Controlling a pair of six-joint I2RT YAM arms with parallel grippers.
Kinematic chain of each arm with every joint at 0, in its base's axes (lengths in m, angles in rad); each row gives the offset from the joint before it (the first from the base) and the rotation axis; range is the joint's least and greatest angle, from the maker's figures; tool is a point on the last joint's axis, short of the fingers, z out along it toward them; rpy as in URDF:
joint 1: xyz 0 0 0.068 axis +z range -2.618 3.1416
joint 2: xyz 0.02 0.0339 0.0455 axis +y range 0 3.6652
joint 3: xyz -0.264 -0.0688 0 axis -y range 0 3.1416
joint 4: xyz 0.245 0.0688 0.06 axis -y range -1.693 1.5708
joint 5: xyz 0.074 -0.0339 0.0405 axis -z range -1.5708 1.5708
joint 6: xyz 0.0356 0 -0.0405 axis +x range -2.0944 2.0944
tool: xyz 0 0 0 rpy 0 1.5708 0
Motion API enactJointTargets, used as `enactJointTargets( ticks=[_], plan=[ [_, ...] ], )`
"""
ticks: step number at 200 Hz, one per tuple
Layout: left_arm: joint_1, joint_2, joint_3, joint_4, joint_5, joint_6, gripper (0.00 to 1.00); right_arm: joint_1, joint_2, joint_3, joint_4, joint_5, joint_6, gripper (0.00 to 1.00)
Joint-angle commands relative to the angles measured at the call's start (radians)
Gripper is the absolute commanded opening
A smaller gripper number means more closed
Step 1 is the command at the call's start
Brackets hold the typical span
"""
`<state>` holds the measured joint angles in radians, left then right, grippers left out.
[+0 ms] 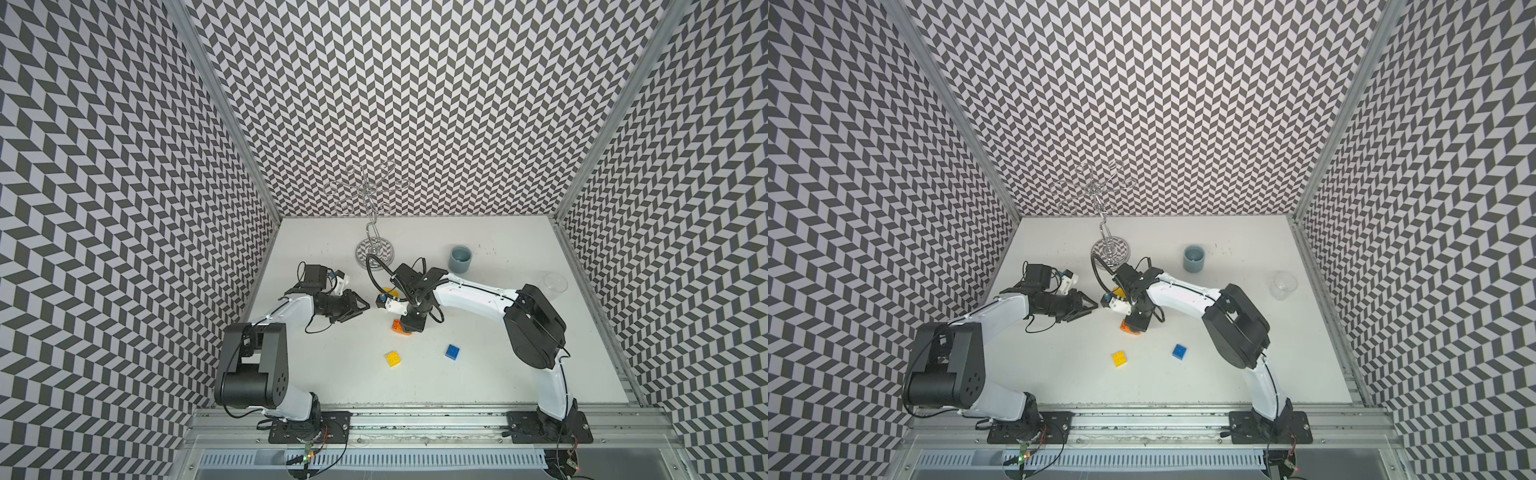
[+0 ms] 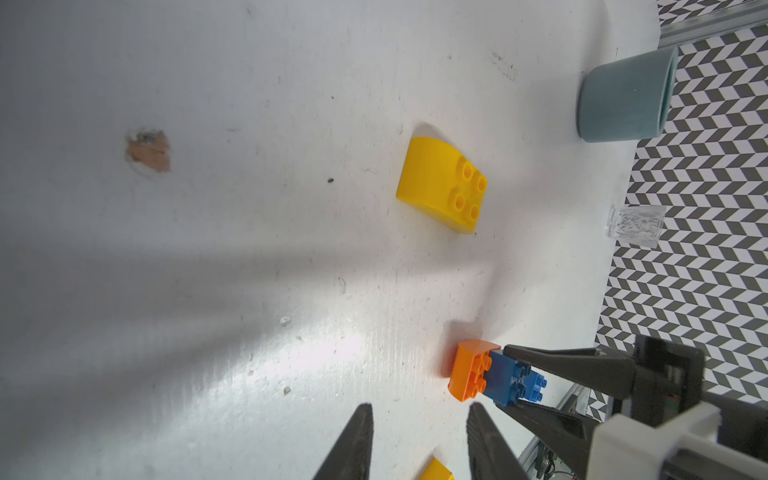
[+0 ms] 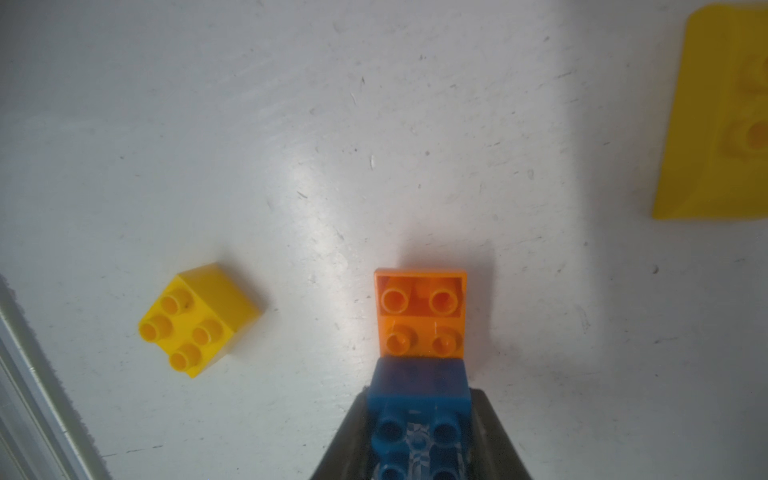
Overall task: Assemble the letter s with lego
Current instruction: Assemble the lego brick with the lego brick.
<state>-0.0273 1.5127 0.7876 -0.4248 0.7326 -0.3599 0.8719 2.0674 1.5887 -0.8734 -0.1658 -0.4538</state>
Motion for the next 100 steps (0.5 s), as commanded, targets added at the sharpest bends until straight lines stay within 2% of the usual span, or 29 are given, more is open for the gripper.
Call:
enactJointTargets(
  ticks=[1, 100],
  plan=[
    [0.006, 0.005, 0.024, 0.001, 0.026, 0.003, 0.40, -0.002, 0.056, -0.031, -0.055, 0.061, 0.025, 0.00],
    [0.010, 0.017, 0.029, 0.012, 0.047, -0.010, 0.40, -0.002, -0.001, -0.158, 0.106, 0.030, 0.058, 0.00]
  ],
)
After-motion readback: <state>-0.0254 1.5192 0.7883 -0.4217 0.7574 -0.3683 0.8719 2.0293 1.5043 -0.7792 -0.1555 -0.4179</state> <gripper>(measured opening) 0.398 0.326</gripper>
